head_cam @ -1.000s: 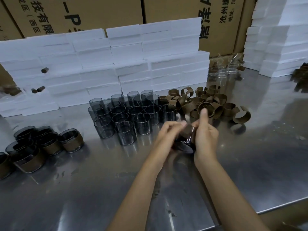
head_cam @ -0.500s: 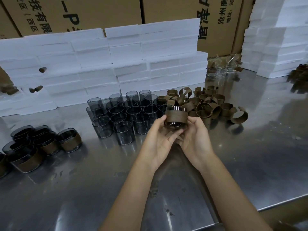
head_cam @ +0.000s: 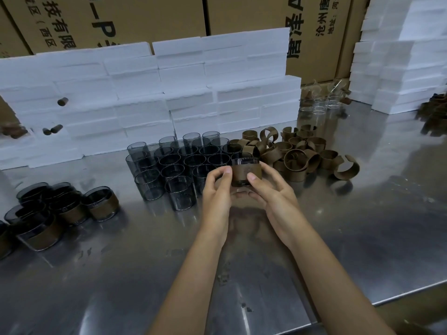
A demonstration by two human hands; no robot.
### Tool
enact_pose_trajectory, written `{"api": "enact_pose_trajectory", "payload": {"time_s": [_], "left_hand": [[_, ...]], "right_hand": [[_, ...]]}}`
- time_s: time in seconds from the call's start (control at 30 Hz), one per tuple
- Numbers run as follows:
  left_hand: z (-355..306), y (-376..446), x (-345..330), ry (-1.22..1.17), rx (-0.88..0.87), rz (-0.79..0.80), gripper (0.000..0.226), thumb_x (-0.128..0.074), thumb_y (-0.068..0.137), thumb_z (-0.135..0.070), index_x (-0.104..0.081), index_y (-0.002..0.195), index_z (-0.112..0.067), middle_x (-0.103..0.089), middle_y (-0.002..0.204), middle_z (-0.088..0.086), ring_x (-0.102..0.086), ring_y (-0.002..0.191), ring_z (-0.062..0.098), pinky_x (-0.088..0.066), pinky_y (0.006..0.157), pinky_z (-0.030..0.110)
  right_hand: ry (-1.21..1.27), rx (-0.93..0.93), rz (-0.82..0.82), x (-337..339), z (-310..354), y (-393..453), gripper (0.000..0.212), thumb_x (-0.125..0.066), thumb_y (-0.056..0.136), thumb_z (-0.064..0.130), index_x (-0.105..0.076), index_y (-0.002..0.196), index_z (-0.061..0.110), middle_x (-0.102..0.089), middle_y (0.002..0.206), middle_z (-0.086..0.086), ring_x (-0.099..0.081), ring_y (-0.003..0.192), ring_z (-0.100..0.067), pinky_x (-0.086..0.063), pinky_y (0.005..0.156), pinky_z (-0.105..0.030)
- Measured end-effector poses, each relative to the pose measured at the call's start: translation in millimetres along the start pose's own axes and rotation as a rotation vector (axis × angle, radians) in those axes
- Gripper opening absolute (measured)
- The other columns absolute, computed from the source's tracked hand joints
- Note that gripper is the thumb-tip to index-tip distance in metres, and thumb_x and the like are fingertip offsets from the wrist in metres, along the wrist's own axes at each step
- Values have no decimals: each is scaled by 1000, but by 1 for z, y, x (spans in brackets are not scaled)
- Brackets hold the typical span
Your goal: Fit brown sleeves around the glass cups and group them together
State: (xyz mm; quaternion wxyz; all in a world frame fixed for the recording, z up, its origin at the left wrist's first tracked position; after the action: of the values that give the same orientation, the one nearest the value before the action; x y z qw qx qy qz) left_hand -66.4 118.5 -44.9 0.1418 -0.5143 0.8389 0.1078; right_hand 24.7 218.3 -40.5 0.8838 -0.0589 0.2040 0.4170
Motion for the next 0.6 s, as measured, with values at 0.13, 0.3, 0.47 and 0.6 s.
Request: {"api": "enact_pose_trajectory", "payload": {"time_s": [0.13, 0.3, 0.47, 0.6], "left_hand": [[-2, -1, -2, -56, 13, 30, 21, -56, 106, -23, -64, 121, -10, -71, 120, 16, -70, 99, 25, -60, 82, 38], [-2, 0, -1, -54, 23, 28, 28, -57, 105, -23, -63, 126, -5, -73, 110, 13, -71, 92, 25, -61, 81, 41], [-2, -2, -2, 82, 32, 32, 46, -79, 89, -33, -60, 127, -19, -72, 120, 8, -72, 106, 20, -61, 88, 35], [-7, -4, 8, 253, -29, -35, 53, -89, 78, -28, -61, 122, -28, -68, 112, -6, -69, 93, 0, -53, 66, 10]], "right_hand": [[12, 25, 17, -1, 1, 1, 50, -75, 90, 9, -59, 136, 21, -78, 113, 3, -74, 105, -9, -56, 77, -17], [-14, 50, 19, 0, 0, 3, 49, -77, 88, 9, -60, 133, 23, -79, 111, 6, -73, 107, -8, -57, 80, -17], [-238, 148, 37, -4, 4, 0, 54, -79, 83, -2, -61, 130, 17, -76, 107, 3, -71, 100, 3, -53, 80, -13], [-495, 251, 105, -18, 3, -6, 46, -72, 84, -6, -63, 124, 17, -71, 113, 1, -68, 104, -2, -50, 85, -13]]}}
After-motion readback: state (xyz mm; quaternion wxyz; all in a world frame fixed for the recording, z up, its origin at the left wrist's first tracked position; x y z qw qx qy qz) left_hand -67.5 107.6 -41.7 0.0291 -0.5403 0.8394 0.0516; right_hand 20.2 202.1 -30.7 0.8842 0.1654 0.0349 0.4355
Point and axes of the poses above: each hand's wrist, its own y-axis towards the middle knuckle, its own x-axis out of the back of the hand, z = x × y, the point moved 7 cm from there along y, towards the middle knuckle
